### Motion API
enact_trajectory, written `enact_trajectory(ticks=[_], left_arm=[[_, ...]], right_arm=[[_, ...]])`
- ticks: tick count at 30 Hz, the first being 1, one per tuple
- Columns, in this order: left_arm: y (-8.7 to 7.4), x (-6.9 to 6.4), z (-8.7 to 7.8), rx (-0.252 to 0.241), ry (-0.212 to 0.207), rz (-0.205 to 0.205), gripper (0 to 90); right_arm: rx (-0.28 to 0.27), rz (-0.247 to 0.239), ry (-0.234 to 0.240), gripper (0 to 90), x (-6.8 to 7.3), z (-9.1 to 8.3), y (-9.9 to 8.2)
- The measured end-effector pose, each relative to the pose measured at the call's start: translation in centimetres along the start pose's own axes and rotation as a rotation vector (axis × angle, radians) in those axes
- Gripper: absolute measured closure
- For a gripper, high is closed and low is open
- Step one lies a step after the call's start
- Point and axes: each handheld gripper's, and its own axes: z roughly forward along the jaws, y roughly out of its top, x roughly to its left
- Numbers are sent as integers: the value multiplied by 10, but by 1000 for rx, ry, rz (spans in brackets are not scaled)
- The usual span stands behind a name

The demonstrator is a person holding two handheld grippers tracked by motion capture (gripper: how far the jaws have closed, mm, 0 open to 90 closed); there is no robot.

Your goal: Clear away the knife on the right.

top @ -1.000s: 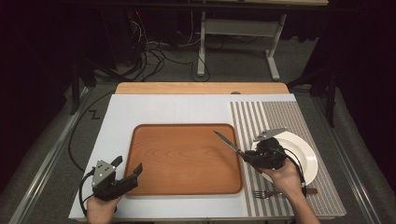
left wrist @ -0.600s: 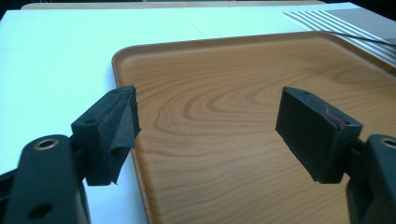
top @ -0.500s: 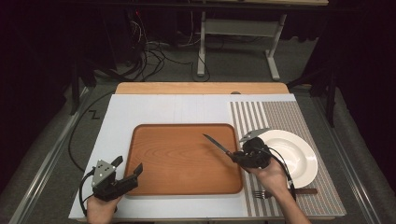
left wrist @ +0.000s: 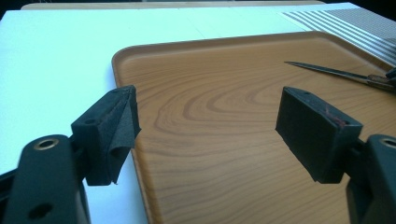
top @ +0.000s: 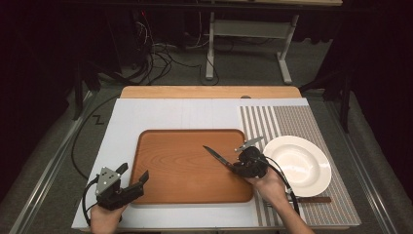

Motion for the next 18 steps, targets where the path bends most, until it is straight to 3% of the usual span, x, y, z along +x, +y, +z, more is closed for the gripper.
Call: enact_trajectory(ticks=[9,18], left_arm=[[0,0,0,2,0,1,224],[0,0,0,5,-2,3,224]], right_arm=[[6,-17,-17,757,4,4,-1],[4,-17,-79,700,1,4,-2]])
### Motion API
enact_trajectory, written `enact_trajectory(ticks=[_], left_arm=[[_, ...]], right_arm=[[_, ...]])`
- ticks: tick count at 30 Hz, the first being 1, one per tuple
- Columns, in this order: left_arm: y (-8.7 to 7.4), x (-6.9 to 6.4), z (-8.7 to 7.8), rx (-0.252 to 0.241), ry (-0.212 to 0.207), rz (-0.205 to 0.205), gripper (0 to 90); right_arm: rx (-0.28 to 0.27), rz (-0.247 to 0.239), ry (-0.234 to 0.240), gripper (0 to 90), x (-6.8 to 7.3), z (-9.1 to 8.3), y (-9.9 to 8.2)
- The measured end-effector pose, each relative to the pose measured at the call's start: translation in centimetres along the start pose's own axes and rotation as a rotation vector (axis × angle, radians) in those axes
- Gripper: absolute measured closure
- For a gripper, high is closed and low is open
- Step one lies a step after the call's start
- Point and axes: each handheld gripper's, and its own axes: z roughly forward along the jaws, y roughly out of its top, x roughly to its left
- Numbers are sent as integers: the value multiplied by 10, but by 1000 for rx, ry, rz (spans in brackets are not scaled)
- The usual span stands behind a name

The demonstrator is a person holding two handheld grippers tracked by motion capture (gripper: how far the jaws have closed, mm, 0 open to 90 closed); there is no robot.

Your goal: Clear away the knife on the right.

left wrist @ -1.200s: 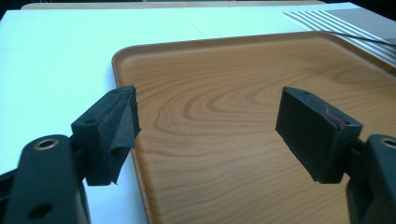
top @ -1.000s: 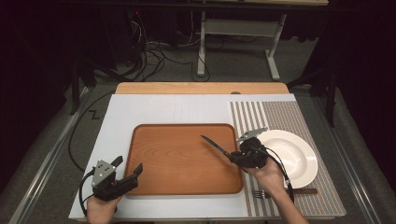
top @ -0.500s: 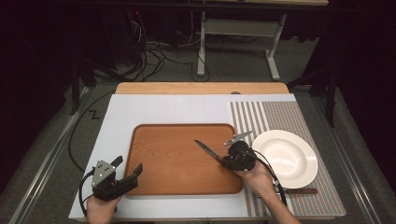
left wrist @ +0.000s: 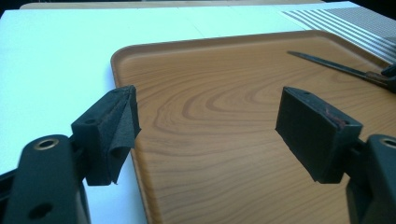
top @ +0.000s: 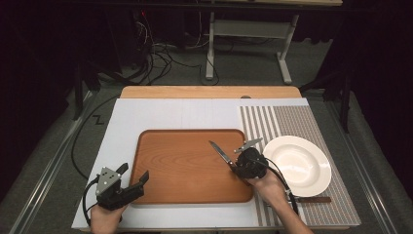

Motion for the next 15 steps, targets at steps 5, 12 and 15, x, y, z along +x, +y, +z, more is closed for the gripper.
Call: enact_trajectory(ticks=[5,12,15], left_arm=[[0,0,0,2,0,1,225],[0,0,0,3,-1,-1,225],[0,0,0,2,-1,0,225]], right_arm=[[-4,25,-14,686,-8,-1,-2],[-9,53,-20,675,-16,-1,-5],[-10,55,-19,674,-16,-1,-5]])
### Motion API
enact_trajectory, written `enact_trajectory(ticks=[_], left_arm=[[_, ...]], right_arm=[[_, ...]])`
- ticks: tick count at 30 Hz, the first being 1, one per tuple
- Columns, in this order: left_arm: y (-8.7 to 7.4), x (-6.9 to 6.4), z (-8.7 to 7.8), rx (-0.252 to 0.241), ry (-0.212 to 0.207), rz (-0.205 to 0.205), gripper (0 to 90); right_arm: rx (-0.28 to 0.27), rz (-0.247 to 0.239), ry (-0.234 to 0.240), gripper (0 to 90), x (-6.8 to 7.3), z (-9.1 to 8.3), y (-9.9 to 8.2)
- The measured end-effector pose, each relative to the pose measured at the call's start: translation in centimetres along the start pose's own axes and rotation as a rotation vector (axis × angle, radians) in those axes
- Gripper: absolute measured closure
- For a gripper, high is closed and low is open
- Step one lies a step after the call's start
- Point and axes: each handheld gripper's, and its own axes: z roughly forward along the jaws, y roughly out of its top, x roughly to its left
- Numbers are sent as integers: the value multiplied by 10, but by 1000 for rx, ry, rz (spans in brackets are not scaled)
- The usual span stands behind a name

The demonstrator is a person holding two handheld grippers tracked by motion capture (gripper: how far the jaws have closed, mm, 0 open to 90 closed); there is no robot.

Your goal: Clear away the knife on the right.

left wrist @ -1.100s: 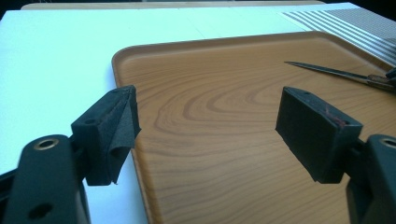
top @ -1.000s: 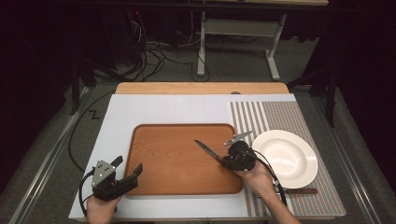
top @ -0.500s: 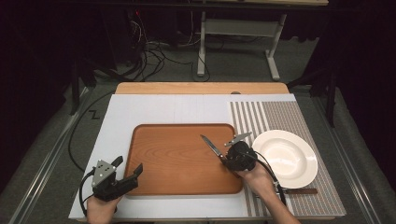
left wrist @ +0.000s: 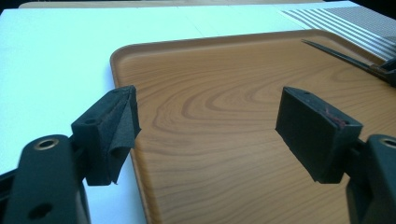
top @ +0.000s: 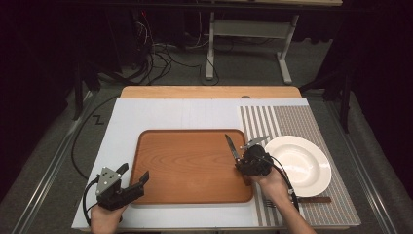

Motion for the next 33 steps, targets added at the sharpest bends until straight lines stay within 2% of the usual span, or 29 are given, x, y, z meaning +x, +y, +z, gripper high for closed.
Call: enact_trajectory(ticks=[2,3,4,5,6,7,8,10,13,17,28,29,33], left_arm=[[0,0,0,0,0,1,225],[0,0,0,-4,1,-1,225],[0,0,0,-4,1,-1,225],[0,0,0,-5,1,-2,225],[0,0,-1,-6,2,-3,225],[0,0,-1,-8,2,-4,224],[0,0,-1,-9,3,-5,225],[0,0,-1,-8,3,-4,225],[0,0,-1,-9,5,-4,225],[0,0,-1,-10,6,-6,225],[0,0,-1,-11,7,-6,225],[0,0,-1,-11,8,-5,225],[0,0,-1,-11,9,-7,225]], right_arm=[[1,2,3,668,0,0,0],[-8,-31,5,657,-3,0,0],[-8,-31,5,657,-3,0,0],[5,9,3,651,0,-2,0],[-7,7,3,635,0,-5,0],[-54,-86,9,624,-6,-6,1],[-56,15,12,597,0,-18,-1],[-70,16,15,582,-1,-21,-1],[-123,18,38,527,-2,-34,-3],[-150,18,44,499,-4,-40,-5],[-255,24,44,460,-19,-61,-26],[-281,31,32,444,-21,-65,-31],[-306,38,28,427,-25,-68,-38]])
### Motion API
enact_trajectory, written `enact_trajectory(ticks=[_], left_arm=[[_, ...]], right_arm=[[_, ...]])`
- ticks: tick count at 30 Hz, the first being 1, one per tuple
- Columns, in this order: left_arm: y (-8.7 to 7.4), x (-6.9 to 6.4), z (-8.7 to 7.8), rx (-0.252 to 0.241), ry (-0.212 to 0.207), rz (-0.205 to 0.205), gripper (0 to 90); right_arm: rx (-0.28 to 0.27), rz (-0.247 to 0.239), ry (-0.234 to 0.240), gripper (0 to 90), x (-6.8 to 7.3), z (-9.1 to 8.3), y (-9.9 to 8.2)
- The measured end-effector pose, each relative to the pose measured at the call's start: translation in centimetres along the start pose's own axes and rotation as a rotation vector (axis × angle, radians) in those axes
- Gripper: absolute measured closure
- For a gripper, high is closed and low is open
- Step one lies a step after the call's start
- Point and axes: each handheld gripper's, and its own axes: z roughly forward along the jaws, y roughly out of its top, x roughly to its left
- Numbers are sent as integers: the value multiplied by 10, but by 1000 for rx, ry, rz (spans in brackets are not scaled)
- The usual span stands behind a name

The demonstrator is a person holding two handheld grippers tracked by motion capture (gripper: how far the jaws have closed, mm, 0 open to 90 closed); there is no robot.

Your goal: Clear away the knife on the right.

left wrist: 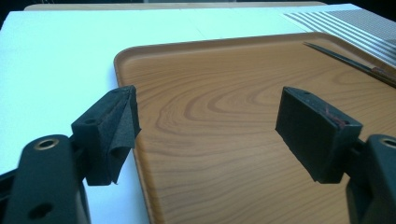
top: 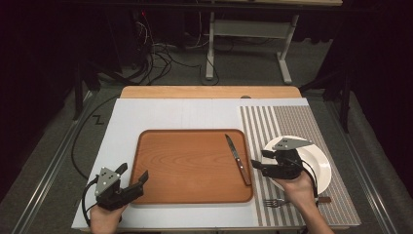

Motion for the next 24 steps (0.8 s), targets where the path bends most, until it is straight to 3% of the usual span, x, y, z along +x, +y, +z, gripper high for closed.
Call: enact_trajectory(ticks=[24], left_arm=[[0,0,-2,-8,5,-6,225]], right_arm=[[-171,66,-18,319,-20,-39,-52]])
